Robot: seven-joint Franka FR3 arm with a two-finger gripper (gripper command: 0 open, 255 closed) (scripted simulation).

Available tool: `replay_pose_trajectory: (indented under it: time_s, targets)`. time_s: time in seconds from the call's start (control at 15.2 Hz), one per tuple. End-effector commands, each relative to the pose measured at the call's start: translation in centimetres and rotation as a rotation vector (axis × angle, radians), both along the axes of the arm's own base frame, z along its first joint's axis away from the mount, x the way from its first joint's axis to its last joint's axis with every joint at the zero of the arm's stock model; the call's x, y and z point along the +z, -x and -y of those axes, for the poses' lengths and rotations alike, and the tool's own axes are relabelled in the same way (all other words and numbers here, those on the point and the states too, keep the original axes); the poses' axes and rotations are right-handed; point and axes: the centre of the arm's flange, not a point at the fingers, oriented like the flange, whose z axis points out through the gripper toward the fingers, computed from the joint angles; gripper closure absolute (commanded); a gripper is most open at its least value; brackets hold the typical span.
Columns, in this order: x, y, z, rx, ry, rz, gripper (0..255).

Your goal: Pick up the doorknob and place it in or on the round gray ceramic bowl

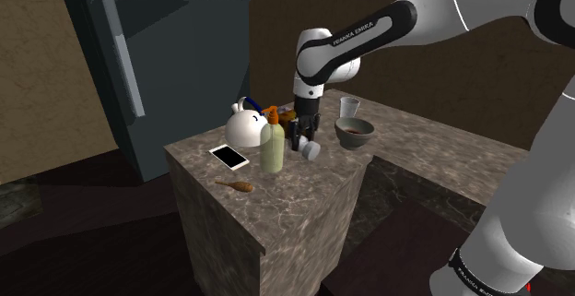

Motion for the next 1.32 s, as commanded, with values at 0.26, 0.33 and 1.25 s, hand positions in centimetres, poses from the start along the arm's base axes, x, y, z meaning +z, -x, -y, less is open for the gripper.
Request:
replay_pose_trajectory:
  time_s: [0.26,0.33,1.25]
  targets:
    - [3.2,0.0,0.1,0.0,0.0,0.0,255]
    - [3.7,0.0,0.1,0.0,0.0,0.0,255]
    - [7.0,-0.4,9.3,0.0,0.0,0.0,255]
